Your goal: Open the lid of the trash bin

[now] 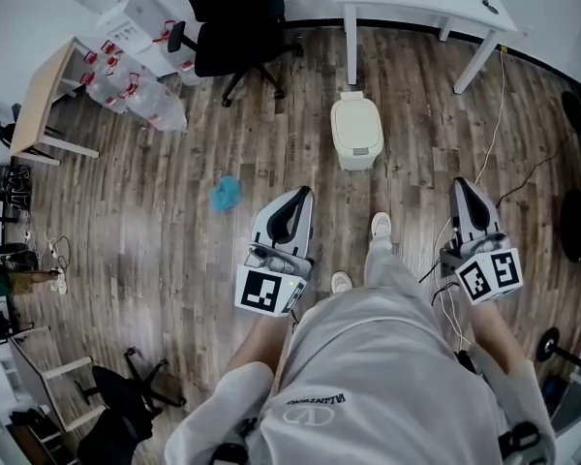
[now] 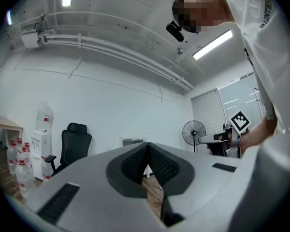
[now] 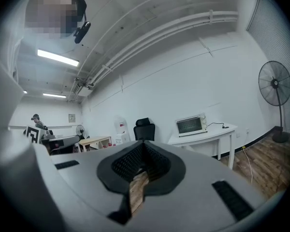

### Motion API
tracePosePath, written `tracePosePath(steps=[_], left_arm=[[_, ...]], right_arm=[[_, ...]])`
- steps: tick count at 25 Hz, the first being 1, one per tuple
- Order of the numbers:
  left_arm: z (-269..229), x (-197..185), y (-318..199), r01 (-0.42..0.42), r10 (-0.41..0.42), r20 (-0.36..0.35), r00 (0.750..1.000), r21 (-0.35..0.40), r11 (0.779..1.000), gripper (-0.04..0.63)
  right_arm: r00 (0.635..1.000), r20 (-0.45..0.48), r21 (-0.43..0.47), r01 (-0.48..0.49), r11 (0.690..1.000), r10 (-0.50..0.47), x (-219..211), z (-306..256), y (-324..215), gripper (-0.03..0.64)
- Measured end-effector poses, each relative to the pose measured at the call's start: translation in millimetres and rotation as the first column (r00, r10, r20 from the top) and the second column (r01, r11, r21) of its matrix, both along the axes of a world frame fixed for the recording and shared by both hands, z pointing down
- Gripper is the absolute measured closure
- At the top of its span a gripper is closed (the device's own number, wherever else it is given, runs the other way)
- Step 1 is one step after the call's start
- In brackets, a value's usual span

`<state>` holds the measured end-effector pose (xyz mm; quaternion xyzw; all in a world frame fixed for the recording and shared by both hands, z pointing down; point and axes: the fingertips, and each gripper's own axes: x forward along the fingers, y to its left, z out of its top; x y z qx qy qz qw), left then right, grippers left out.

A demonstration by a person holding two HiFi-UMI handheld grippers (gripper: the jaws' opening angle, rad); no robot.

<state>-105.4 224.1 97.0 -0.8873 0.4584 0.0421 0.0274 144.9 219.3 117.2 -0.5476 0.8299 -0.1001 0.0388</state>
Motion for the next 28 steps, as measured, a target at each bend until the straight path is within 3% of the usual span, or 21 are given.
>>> tracePosePath(steps=[13, 28], left_arm=[[37.8, 68.8, -129.7, 0.032, -0.028, 0.046, 0.999, -0.085, 0.996, 0.597], [87.3, 111.3, -226.5, 0.083, -0.070, 0.066, 0.995, -0.221, 0.972, 0.597]], right_arm=[[0.991, 0.012, -0.088, 0.134, 0.987, -0.133, 21.4, 36.6, -138.9, 0.600], [0.956, 0.050, -0.222, 0.294, 0.930, -0.290, 2.1, 106.7, -246.6, 0.600]])
